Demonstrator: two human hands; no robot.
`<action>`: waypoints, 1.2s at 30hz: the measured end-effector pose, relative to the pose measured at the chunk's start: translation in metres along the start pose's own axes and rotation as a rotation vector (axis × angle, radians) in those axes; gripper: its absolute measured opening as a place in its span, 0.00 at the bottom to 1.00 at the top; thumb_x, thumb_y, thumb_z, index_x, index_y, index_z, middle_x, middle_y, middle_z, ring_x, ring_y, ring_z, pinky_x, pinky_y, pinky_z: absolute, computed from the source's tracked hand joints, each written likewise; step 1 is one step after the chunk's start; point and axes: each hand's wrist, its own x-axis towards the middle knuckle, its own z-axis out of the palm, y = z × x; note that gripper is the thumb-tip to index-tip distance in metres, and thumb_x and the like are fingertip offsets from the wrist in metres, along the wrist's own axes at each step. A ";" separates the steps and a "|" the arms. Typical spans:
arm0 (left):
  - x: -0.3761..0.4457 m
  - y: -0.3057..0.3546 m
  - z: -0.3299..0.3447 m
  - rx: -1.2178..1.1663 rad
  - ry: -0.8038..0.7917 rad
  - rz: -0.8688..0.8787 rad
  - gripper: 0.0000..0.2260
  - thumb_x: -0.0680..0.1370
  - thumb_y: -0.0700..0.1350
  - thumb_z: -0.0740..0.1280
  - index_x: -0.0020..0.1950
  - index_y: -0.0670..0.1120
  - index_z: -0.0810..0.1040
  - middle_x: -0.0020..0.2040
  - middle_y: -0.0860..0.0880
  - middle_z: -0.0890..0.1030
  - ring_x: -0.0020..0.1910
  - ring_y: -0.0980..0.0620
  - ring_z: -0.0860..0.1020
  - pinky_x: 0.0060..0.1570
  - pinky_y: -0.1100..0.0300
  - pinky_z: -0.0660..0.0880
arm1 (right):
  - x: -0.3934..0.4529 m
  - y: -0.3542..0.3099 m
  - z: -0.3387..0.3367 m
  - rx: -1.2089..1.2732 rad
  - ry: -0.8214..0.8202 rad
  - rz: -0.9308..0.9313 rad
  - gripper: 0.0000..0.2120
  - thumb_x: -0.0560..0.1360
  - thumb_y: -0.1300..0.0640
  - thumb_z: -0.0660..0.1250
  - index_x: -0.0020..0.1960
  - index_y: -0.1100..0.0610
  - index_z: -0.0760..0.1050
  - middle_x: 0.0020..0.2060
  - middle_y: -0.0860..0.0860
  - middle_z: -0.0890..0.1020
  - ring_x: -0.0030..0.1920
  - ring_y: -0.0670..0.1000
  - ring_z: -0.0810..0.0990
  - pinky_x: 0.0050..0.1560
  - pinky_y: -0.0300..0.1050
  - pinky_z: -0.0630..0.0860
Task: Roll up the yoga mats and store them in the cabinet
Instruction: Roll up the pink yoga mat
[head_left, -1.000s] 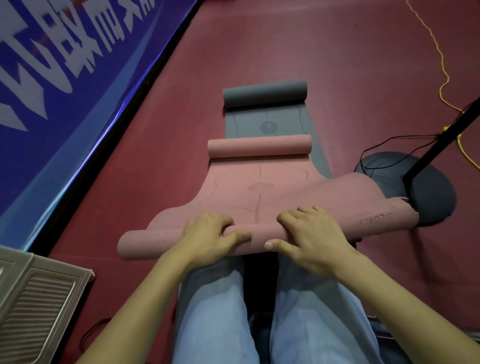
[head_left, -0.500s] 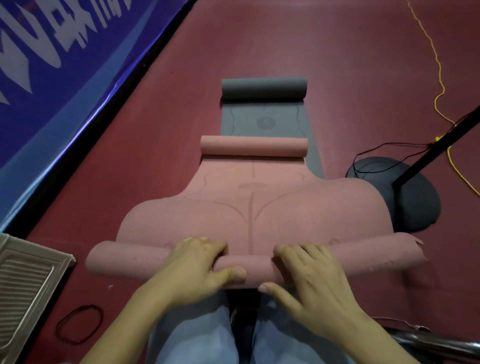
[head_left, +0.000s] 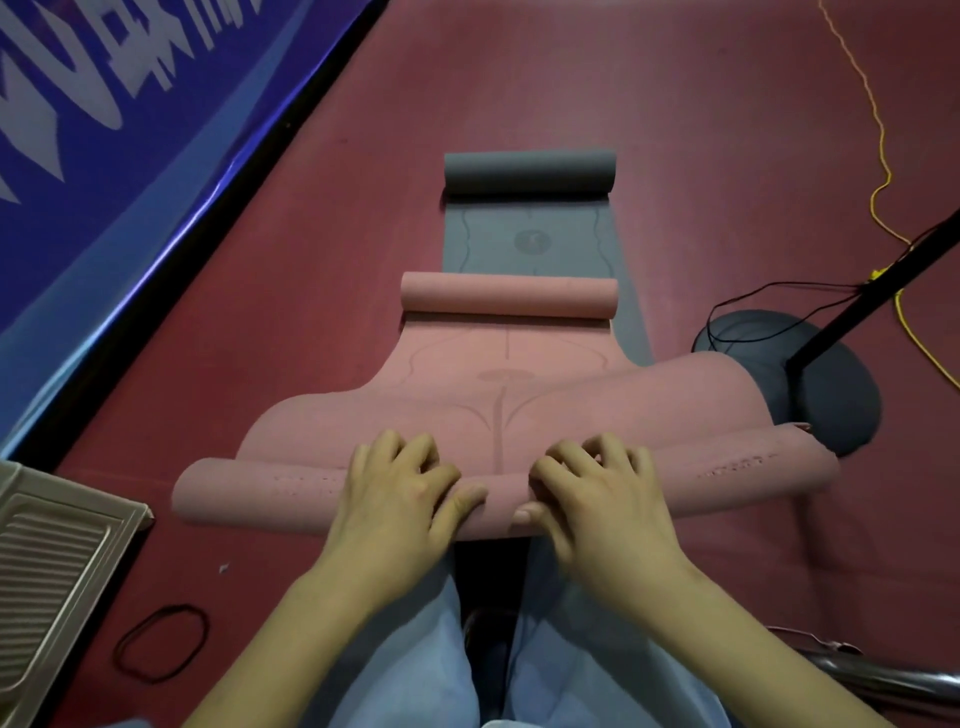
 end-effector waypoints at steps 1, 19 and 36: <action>-0.003 0.003 0.000 0.031 0.021 0.015 0.25 0.81 0.66 0.53 0.49 0.52 0.83 0.44 0.55 0.73 0.44 0.49 0.67 0.43 0.51 0.64 | 0.003 0.001 0.000 0.003 -0.003 0.005 0.14 0.74 0.38 0.61 0.44 0.48 0.75 0.43 0.44 0.79 0.44 0.56 0.73 0.42 0.51 0.67; 0.023 -0.014 -0.012 -0.024 -0.087 0.107 0.27 0.75 0.69 0.55 0.50 0.47 0.78 0.42 0.48 0.81 0.42 0.44 0.78 0.45 0.51 0.72 | 0.013 0.003 0.001 0.041 0.004 0.103 0.23 0.79 0.39 0.58 0.54 0.58 0.78 0.52 0.56 0.78 0.59 0.64 0.73 0.59 0.60 0.70; 0.029 -0.003 -0.004 0.117 0.018 0.027 0.25 0.78 0.60 0.59 0.60 0.41 0.80 0.45 0.44 0.79 0.42 0.42 0.76 0.42 0.49 0.73 | 0.083 0.019 -0.003 -0.213 -0.417 -0.086 0.27 0.66 0.55 0.74 0.63 0.51 0.70 0.57 0.52 0.79 0.59 0.58 0.78 0.53 0.51 0.70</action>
